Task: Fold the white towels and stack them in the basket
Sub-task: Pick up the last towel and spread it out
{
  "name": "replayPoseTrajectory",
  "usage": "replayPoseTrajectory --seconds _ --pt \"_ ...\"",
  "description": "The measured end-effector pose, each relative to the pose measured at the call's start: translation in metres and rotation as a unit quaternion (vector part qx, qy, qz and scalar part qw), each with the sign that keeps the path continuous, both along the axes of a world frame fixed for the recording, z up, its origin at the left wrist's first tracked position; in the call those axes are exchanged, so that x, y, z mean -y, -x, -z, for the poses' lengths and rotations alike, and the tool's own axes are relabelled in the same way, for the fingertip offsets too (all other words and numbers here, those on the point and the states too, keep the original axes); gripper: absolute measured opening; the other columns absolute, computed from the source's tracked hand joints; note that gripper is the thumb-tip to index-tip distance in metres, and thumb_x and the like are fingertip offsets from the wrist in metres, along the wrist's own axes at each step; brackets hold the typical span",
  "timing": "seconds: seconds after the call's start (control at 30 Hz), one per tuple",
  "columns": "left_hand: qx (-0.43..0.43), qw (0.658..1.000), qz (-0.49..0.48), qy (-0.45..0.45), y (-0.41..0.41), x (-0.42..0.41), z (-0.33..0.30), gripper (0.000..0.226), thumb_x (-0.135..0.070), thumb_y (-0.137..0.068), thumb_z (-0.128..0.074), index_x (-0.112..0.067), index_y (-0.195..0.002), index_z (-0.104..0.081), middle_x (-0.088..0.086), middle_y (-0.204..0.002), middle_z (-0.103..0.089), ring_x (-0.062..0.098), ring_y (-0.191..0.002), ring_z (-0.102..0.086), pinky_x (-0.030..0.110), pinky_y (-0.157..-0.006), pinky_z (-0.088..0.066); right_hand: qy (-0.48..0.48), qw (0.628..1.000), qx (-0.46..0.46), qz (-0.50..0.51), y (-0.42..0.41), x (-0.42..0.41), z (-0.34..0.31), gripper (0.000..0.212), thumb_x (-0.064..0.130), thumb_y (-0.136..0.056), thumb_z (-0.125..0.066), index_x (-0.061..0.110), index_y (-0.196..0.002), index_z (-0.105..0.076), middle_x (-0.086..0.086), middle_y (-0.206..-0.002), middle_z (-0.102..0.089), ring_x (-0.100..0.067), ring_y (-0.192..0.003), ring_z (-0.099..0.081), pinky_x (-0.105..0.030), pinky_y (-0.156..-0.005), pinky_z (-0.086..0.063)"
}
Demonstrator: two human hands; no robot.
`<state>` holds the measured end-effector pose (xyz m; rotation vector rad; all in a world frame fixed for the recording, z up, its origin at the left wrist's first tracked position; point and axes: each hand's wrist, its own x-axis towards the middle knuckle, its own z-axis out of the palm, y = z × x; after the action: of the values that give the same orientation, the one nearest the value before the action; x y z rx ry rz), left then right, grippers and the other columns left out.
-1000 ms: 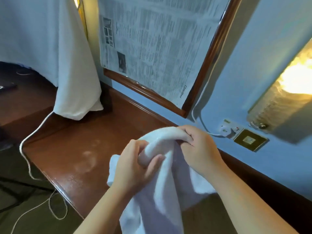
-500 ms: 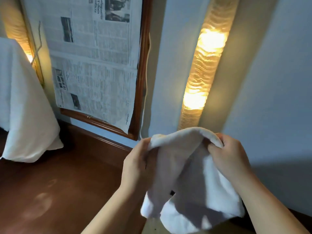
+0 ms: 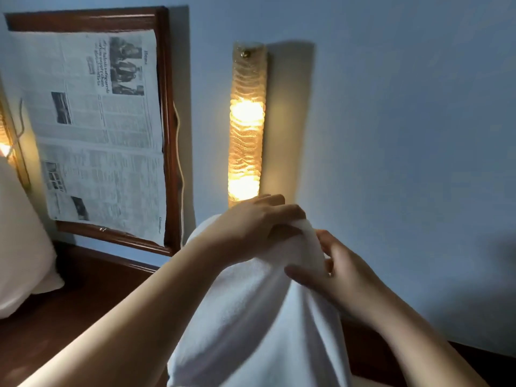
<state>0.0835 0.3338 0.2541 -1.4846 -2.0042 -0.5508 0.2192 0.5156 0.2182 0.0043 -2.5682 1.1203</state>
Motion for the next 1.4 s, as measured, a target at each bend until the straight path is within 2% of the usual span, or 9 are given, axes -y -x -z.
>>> replayPoseTrajectory --seconds 0.1,0.3,0.43,0.57,0.77,0.93,1.03,1.23,1.4 --pt "0.054 0.999 0.006 -0.001 -0.019 -0.010 -0.001 0.024 -0.047 -0.098 -0.062 -0.031 -0.116 -0.066 -0.009 -0.098 -0.062 0.011 -0.086 -0.056 0.039 -0.075 -0.053 -0.012 0.998 -0.041 0.047 -0.003 -0.007 -0.008 0.010 0.042 -0.093 -0.074 0.033 -0.093 -0.070 0.014 -0.086 -0.073 0.000 -0.076 -0.066 -0.025 -0.065 -0.050" --pt "0.288 0.956 -0.047 -0.042 -0.024 0.007 0.023 0.025 -0.056 -0.087 -0.078 -0.033 -0.094 -0.069 -0.010 -0.085 -0.070 0.007 -0.078 -0.065 0.031 -0.071 -0.055 0.022 0.985 -0.117 0.127 -0.022 -0.010 -0.006 0.018 0.025 -0.096 -0.068 0.022 -0.078 -0.066 0.011 -0.071 -0.066 -0.006 -0.067 -0.060 -0.018 -0.054 -0.040" --pt "0.443 0.896 -0.022 -0.011 -0.015 0.024 0.061 0.028 -0.055 -0.091 -0.073 -0.031 -0.105 -0.074 -0.006 -0.098 -0.076 0.013 -0.095 -0.072 0.042 -0.088 -0.061 0.077 0.976 -0.138 0.151 -0.039 -0.007 -0.015 0.013 0.025 -0.093 -0.071 0.020 -0.082 -0.067 0.006 -0.072 -0.067 -0.006 -0.062 -0.057 -0.027 -0.057 -0.041" --pt "0.525 0.837 0.011 -0.154 -0.020 0.022 0.068 0.015 -0.039 -0.105 -0.060 -0.036 -0.111 -0.072 -0.004 -0.103 -0.077 0.018 -0.102 -0.072 0.040 -0.089 -0.062 0.108 0.983 -0.100 0.111 -0.052 0.005 -0.023 0.014 0.036 -0.085 -0.075 0.024 -0.086 -0.067 0.003 -0.077 -0.068 -0.010 -0.069 -0.061 -0.035 -0.067 -0.044" --pt "0.433 0.857 0.047 -0.274 -0.040 0.022 -0.006 0.010 -0.022 -0.101 -0.064 -0.023 -0.096 -0.073 -0.003 -0.084 -0.075 0.015 -0.081 -0.072 0.028 -0.066 -0.055 0.030 0.994 0.104 0.015 -0.068 0.034 -0.014 0.048 0.016 -0.087 -0.076 0.048 -0.116 -0.055 0.015 -0.101 -0.074 -0.005 -0.093 -0.071 -0.036 -0.086 -0.058" --pt "0.372 0.889 0.075 -0.257 -0.071 0.023 -0.046 0.006 -0.026 -0.086 -0.080 -0.025 -0.083 -0.075 -0.011 -0.074 -0.072 0.001 -0.067 -0.064 0.018 -0.059 -0.049 0.163 0.986 0.029 -0.036 -0.084 0.062 -0.018 0.041 0.040 -0.090 -0.078 0.037 -0.128 -0.063 0.012 -0.118 -0.075 -0.009 -0.110 -0.070 -0.037 -0.098 -0.057" --pt "0.369 0.887 0.096 -0.260 -0.085 0.029 -0.055 0.012 -0.029 -0.080 -0.083 -0.023 -0.080 -0.073 -0.011 -0.071 -0.072 0.003 -0.067 -0.065 0.021 -0.060 -0.053 0.220 0.973 -0.073 -0.011 -0.091 0.072 -0.029 0.054 0.076 -0.082 -0.067 0.028 -0.107 -0.070 0.000 -0.101 -0.075 -0.019 -0.097 -0.072 -0.042 -0.082 -0.058" --pt "0.345 0.901 0.163 -0.207 -0.107 0.053 -0.056 0.009 -0.031 -0.097 -0.071 -0.033 -0.102 -0.078 -0.019 -0.093 -0.077 0.004 -0.085 -0.073 0.025 -0.072 -0.063 0.314 0.944 -0.087 -0.059 -0.089 0.078 -0.042 0.082 0.071 -0.073 -0.080 0.028 -0.139 -0.057 -0.004 -0.124 -0.073 -0.023 -0.112 -0.071 -0.039 -0.086 -0.056" --pt "0.325 0.894 0.141 -0.274 -0.113 0.075 -0.060 0.013 -0.032 -0.090 -0.079 -0.035 -0.100 -0.073 -0.012 -0.080 -0.077 0.011 -0.075 -0.073 0.029 -0.063 -0.059 0.212 0.972 -0.103 -0.016 -0.095 0.096 -0.048 0.056 0.065 -0.091 -0.066 0.012 -0.106 -0.076 -0.023 -0.103 -0.073 -0.032 -0.096 -0.071 -0.047 -0.082 -0.054"
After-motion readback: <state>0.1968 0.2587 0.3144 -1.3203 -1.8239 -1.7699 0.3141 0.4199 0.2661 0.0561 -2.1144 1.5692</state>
